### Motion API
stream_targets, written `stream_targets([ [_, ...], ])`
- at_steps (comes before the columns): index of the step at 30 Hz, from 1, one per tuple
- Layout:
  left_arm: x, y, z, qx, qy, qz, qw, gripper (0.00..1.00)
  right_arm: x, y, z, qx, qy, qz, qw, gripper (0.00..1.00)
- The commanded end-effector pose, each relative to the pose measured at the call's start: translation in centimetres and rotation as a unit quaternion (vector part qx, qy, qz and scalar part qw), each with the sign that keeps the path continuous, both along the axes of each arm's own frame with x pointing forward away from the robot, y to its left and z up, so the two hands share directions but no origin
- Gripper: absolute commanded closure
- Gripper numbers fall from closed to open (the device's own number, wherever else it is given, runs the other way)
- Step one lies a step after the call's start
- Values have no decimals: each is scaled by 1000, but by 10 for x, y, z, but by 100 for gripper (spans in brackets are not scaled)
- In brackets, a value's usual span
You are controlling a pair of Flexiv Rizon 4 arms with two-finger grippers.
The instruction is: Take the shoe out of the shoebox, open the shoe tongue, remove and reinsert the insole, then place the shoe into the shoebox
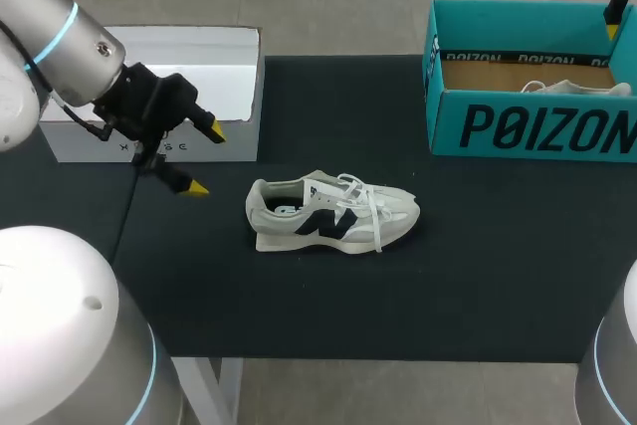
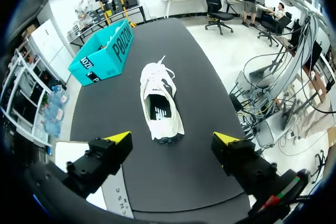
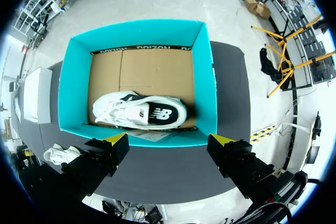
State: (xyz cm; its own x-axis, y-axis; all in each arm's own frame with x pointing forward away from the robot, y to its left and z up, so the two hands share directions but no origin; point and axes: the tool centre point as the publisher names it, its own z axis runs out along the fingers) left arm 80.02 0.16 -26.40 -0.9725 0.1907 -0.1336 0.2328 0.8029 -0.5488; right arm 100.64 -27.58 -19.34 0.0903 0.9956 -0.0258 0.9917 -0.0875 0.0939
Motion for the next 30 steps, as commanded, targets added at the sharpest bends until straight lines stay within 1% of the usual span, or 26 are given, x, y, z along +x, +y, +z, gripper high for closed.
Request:
stream_targets([
  [1,20,-8,-25,1,18,-14,1000,0,-1,0,0,0,-1,0,1000,0],
  [4,23,-6,-37,2,27,2,1000,0,-1,0,0,0,-1,0,1000,0],
  [5,23,-5,-42,3,29,22,999,0,-1,0,0,0,-1,0,1000,0],
  [10,19,-3,-49,-13,30,85,996,0,-1,0,0,0,-1,0,1000,0],
  [12,17,-2,-54,-20,28,99,994,0,-1,0,0,0,-1,0,1000,0],
  [14,16,-2,-60,-37,26,100,994,0,-1,0,0,0,-1,0,1000,0],
  [16,15,1,-65,-81,30,104,991,0,-1,0,0,0,-1,0,1000,0],
  [17,15,2,-67,-90,40,99,990,0,-1,0,0,0,-1,0,1000,0],
  [19,14,1,-64,-121,40,60,990,0,-1,0,0,0,-1,0,1000,0],
  [30,14,1,-64,-121,40,60,990,0,-1,0,0,0,-1,0,1000,0],
])
